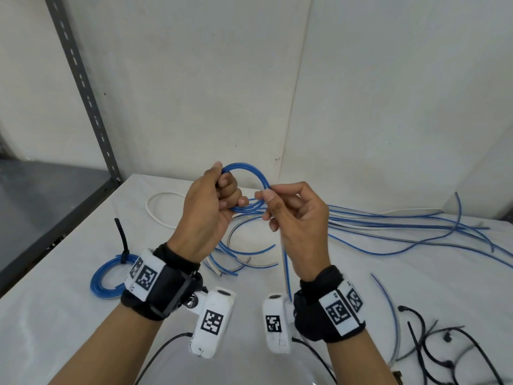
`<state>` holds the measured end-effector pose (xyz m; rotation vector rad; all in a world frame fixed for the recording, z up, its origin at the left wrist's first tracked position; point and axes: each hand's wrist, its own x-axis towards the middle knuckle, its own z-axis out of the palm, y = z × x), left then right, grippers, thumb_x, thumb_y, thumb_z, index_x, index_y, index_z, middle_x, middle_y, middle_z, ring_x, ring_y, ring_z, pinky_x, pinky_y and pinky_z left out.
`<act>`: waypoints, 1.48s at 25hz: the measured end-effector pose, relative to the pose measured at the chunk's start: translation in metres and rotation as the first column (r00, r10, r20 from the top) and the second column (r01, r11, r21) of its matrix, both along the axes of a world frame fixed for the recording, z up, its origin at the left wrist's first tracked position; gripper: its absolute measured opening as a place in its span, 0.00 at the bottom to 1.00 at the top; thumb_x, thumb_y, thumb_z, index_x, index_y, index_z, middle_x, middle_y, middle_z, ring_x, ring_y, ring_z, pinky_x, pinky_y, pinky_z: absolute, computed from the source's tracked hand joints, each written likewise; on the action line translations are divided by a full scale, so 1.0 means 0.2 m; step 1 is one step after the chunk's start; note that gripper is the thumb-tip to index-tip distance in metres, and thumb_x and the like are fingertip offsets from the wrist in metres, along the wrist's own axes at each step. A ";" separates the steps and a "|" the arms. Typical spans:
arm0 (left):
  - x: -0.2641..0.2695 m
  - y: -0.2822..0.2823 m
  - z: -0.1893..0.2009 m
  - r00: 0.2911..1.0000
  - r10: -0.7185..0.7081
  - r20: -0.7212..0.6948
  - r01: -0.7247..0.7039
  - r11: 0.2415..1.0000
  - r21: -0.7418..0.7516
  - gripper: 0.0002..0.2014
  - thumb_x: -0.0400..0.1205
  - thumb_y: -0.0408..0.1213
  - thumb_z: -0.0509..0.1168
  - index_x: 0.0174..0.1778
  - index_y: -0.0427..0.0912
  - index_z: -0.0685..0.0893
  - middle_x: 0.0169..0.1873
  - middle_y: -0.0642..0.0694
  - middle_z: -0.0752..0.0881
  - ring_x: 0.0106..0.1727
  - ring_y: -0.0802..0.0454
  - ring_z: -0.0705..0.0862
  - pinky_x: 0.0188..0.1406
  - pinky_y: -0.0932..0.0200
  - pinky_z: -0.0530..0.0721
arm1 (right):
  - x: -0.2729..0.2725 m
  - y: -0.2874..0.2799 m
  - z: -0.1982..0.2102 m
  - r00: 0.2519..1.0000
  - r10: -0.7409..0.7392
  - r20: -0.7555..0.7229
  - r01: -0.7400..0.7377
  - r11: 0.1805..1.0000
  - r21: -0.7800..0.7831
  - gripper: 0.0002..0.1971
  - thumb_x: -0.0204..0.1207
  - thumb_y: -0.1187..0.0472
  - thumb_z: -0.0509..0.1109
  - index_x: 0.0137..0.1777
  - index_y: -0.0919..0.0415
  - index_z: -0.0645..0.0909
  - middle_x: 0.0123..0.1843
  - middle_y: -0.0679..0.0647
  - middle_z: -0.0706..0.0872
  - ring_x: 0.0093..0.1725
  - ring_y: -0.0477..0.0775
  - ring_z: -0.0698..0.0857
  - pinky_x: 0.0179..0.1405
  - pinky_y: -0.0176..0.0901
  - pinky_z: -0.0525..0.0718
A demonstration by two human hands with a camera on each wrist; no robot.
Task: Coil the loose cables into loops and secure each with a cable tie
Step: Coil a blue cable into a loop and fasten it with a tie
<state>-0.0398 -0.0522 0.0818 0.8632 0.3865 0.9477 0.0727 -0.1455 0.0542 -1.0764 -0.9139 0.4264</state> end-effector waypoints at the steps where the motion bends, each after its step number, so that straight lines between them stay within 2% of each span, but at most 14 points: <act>1: 0.01 -0.01 -0.01 1.000 0.018 0.008 -0.018 1.000 0.001 0.22 0.94 0.42 0.49 0.31 0.45 0.65 0.22 0.52 0.58 0.23 0.55 0.57 0.29 0.60 0.75 | -0.02 0.01 -0.01 1.000 -0.014 -0.010 0.014 1.000 0.002 0.05 0.79 0.66 0.77 0.49 0.61 0.83 0.46 0.62 0.94 0.35 0.57 0.86 0.29 0.44 0.80; 5: 0.04 -0.06 -0.04 0.996 0.072 0.050 -0.070 0.997 -0.029 0.22 0.94 0.42 0.48 0.32 0.46 0.65 0.21 0.52 0.59 0.23 0.54 0.57 0.32 0.58 0.74 | -0.02 0.01 -0.03 0.997 -0.054 -0.061 0.050 0.997 -0.058 0.07 0.79 0.64 0.77 0.53 0.61 0.83 0.44 0.60 0.94 0.35 0.52 0.88 0.33 0.41 0.83; 9: 0.03 -0.06 -0.04 0.999 0.045 0.022 -0.045 0.999 -0.008 0.22 0.94 0.41 0.49 0.30 0.45 0.66 0.22 0.50 0.58 0.23 0.53 0.59 0.35 0.57 0.79 | 0.00 0.00 -0.01 0.998 -0.066 0.015 0.067 0.997 -0.024 0.05 0.80 0.65 0.77 0.50 0.62 0.82 0.43 0.61 0.93 0.32 0.50 0.85 0.31 0.42 0.80; 11: 0.01 -0.03 -0.02 0.994 -0.038 -0.105 0.043 0.998 0.045 0.22 0.91 0.40 0.51 0.29 0.42 0.70 0.22 0.49 0.60 0.23 0.51 0.63 0.40 0.55 0.82 | 0.05 -0.02 0.01 0.992 -0.066 0.106 0.068 0.998 -0.016 0.04 0.79 0.65 0.77 0.48 0.61 0.83 0.42 0.60 0.93 0.35 0.51 0.87 0.34 0.40 0.81; 13: -0.02 -0.01 -0.01 0.941 -0.095 -0.324 0.151 0.976 0.155 0.21 0.91 0.42 0.54 0.32 0.39 0.75 0.23 0.47 0.62 0.22 0.50 0.66 0.46 0.50 0.81 | 0.11 -0.05 0.03 0.965 -0.039 0.261 0.059 0.996 -0.071 0.03 0.78 0.65 0.78 0.46 0.59 0.87 0.41 0.54 0.92 0.39 0.54 0.88 0.37 0.42 0.82; 15: -0.04 0.00 -0.03 0.839 -0.082 -0.538 0.290 0.905 0.313 0.22 0.92 0.47 0.55 0.33 0.41 0.76 0.24 0.49 0.64 0.22 0.51 0.66 0.48 0.49 0.83 | 0.14 -0.07 0.04 0.911 0.032 0.411 0.031 0.989 -0.145 0.04 0.78 0.65 0.78 0.45 0.55 0.89 0.40 0.46 0.91 0.40 0.49 0.87 0.39 0.39 0.80; 17: -0.04 -0.02 -0.05 0.807 -0.049 -0.589 0.361 0.829 0.427 0.23 0.92 0.49 0.55 0.30 0.46 0.71 0.25 0.54 0.63 0.26 0.54 0.64 0.45 0.53 0.84 | 0.13 -0.07 0.04 0.878 0.077 0.473 0.010 0.984 -0.178 0.04 0.79 0.64 0.77 0.47 0.53 0.90 0.41 0.42 0.91 0.42 0.45 0.87 0.40 0.33 0.78; 20: -0.03 -0.01 -0.06 0.895 0.012 -0.446 0.214 0.866 0.452 0.23 0.93 0.46 0.55 0.30 0.48 0.66 0.27 0.55 0.63 0.26 0.56 0.62 0.39 0.56 0.75 | 0.14 -0.06 0.03 0.919 -0.009 0.395 0.060 0.991 -0.117 0.05 0.81 0.61 0.76 0.52 0.52 0.91 0.44 0.45 0.93 0.43 0.47 0.89 0.36 0.35 0.81; 23: -0.03 0.02 -0.02 0.978 0.002 -0.210 0.046 0.973 0.225 0.22 0.94 0.44 0.54 0.31 0.46 0.66 0.26 0.52 0.58 0.24 0.56 0.58 0.34 0.57 0.73 | 0.12 -0.05 0.03 0.977 -0.055 0.205 0.065 0.997 -0.046 0.05 0.81 0.63 0.75 0.53 0.56 0.90 0.46 0.53 0.94 0.42 0.52 0.91 0.33 0.39 0.85; 26: -0.02 0.00 0.00 0.999 -0.007 -0.031 0.008 0.998 0.061 0.22 0.94 0.45 0.53 0.32 0.45 0.66 0.24 0.51 0.57 0.23 0.55 0.57 0.31 0.59 0.74 | 0.04 -0.02 0.01 0.997 0.005 0.080 -0.003 1.000 -0.020 0.06 0.81 0.65 0.74 0.55 0.61 0.88 0.49 0.58 0.94 0.49 0.58 0.94 0.35 0.43 0.89; 29: -0.01 -0.01 -0.01 1.000 -0.002 0.009 0.002 0.999 0.046 0.22 0.94 0.46 0.52 0.33 0.45 0.67 0.22 0.52 0.59 0.23 0.55 0.59 0.33 0.59 0.76 | 0.01 0.00 0.00 1.000 0.016 0.006 -0.016 1.000 0.018 0.07 0.77 0.65 0.77 0.54 0.62 0.88 0.49 0.61 0.94 0.50 0.61 0.94 0.36 0.43 0.89; 31: -0.01 0.00 -0.01 0.996 -0.012 -0.091 0.020 0.996 0.082 0.22 0.94 0.46 0.51 0.35 0.43 0.72 0.22 0.51 0.62 0.23 0.54 0.62 0.37 0.56 0.79 | 0.03 -0.01 0.01 0.999 -0.020 0.027 0.019 0.999 0.026 0.06 0.77 0.65 0.77 0.53 0.60 0.88 0.47 0.61 0.94 0.48 0.61 0.94 0.34 0.42 0.88; 33: -0.01 0.01 -0.01 0.961 -0.001 -0.275 0.047 0.986 0.160 0.24 0.93 0.48 0.49 0.37 0.39 0.77 0.20 0.50 0.67 0.22 0.52 0.67 0.41 0.51 0.80 | 0.07 -0.03 0.02 0.994 -0.029 0.108 0.030 0.999 -0.011 0.05 0.79 0.64 0.77 0.53 0.56 0.90 0.46 0.57 0.94 0.47 0.58 0.93 0.34 0.40 0.87; 37: -0.02 -0.01 -0.04 0.779 0.029 -0.627 0.270 0.886 0.377 0.27 0.93 0.50 0.52 0.31 0.38 0.77 0.22 0.42 0.68 0.23 0.49 0.69 0.44 0.48 0.78 | 0.14 -0.06 0.01 0.915 0.090 0.393 -0.025 0.986 -0.168 0.07 0.80 0.65 0.76 0.52 0.52 0.92 0.45 0.42 0.94 0.46 0.42 0.89 0.41 0.33 0.82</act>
